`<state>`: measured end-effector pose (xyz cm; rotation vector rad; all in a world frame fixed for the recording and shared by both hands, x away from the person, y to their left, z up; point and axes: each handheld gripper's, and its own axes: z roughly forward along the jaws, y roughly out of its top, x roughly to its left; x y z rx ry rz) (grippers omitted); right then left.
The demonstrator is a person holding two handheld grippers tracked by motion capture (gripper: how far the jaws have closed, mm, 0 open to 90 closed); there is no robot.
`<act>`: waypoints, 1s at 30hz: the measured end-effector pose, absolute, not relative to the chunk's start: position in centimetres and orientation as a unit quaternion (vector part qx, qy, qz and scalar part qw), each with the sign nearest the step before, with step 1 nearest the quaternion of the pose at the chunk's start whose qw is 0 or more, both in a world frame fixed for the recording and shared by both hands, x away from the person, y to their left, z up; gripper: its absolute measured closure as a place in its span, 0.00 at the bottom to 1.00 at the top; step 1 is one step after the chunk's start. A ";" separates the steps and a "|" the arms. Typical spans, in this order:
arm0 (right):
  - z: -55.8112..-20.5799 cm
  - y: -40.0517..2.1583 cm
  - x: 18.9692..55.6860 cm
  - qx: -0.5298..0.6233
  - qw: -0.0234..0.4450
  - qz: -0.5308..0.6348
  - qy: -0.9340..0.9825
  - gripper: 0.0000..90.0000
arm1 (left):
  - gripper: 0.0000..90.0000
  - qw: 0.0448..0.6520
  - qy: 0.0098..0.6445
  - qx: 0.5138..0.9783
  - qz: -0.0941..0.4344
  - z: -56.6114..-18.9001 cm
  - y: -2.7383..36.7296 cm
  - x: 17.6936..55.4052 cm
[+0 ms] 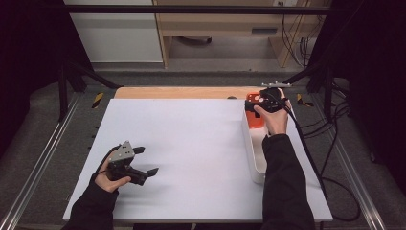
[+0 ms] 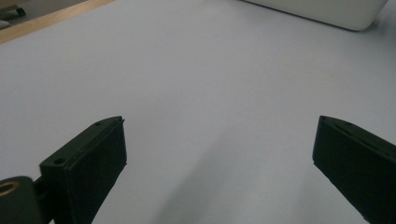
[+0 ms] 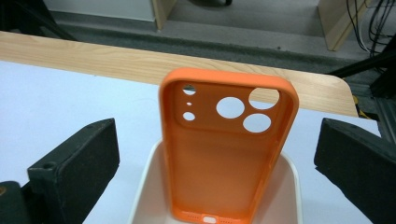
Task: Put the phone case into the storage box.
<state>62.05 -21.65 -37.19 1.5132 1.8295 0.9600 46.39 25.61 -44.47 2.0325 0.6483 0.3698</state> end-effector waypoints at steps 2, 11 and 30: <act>-36.9 -21.7 61.6 0.557 0.285 0.366 0.689 0.01 | 0.03 0.469 0.265 0.829 0.151 -44.5 25.6 46.4; -35.0 -21.3 58.2 0.484 0.272 0.423 0.716 0.01 | 0.02 0.471 0.267 0.827 0.152 -44.4 25.6 46.4; -33.6 -19.9 49.8 0.356 0.239 0.507 0.748 0.01 | 0.00 0.482 0.267 0.820 0.154 -44.2 25.7 46.2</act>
